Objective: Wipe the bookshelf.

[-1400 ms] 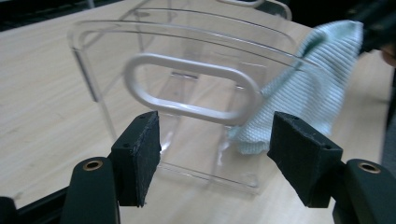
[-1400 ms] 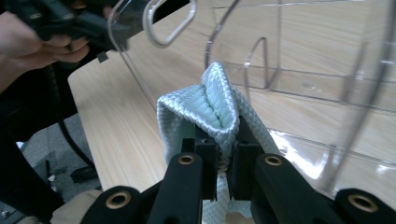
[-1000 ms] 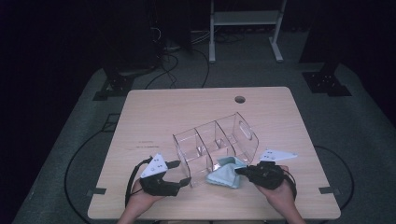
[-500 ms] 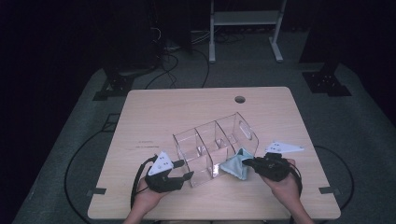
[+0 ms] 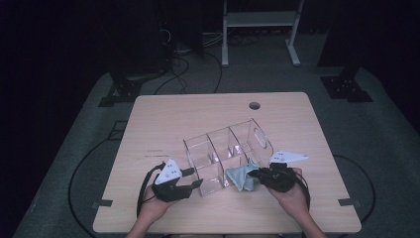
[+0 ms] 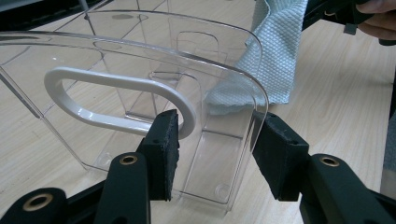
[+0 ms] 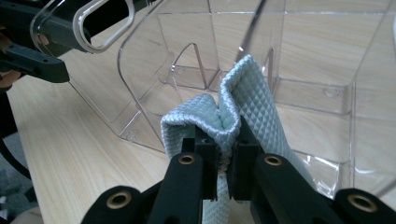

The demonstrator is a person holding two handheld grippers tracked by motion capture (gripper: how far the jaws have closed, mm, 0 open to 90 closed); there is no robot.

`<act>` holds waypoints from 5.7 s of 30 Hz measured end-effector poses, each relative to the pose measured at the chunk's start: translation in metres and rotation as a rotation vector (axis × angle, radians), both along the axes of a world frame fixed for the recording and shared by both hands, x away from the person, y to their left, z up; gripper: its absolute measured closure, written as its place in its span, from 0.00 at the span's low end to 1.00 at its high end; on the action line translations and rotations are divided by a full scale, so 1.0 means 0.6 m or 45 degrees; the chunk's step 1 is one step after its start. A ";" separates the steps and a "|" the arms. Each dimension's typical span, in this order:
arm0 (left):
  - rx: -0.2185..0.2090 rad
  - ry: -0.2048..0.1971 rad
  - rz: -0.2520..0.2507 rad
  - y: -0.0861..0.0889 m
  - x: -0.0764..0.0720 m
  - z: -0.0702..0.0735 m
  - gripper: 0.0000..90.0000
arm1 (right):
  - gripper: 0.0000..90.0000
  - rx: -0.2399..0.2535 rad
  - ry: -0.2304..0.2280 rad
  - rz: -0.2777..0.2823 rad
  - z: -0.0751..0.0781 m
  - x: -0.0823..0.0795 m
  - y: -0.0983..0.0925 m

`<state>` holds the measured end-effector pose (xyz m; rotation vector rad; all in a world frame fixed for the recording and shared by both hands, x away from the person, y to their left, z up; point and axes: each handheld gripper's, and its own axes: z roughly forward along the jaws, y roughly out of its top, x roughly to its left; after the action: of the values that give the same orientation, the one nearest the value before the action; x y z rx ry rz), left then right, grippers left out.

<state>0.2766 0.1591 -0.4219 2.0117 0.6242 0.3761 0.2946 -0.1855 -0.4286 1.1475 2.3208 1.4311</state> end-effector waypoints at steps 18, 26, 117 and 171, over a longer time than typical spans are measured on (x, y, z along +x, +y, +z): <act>-0.016 -0.005 0.050 0.014 0.015 -0.002 0.58 | 0.94 -0.039 0.121 -0.025 -0.049 0.021 0.004; -0.020 -0.005 0.076 0.024 0.027 -0.002 0.63 | 0.94 -0.036 0.072 -0.030 -0.030 0.020 0.001; -0.121 0.052 0.304 0.132 0.061 -0.029 0.35 | 0.80 0.050 0.105 -0.401 -0.003 0.028 -0.249; -0.129 0.058 0.363 0.152 0.063 -0.051 0.17 | 0.46 0.200 0.106 -0.359 -0.067 0.007 -0.248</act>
<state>0.3144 0.2502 -0.4524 1.8423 0.9451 0.4591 0.2990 -0.3342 -0.4689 1.5349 2.0224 1.5038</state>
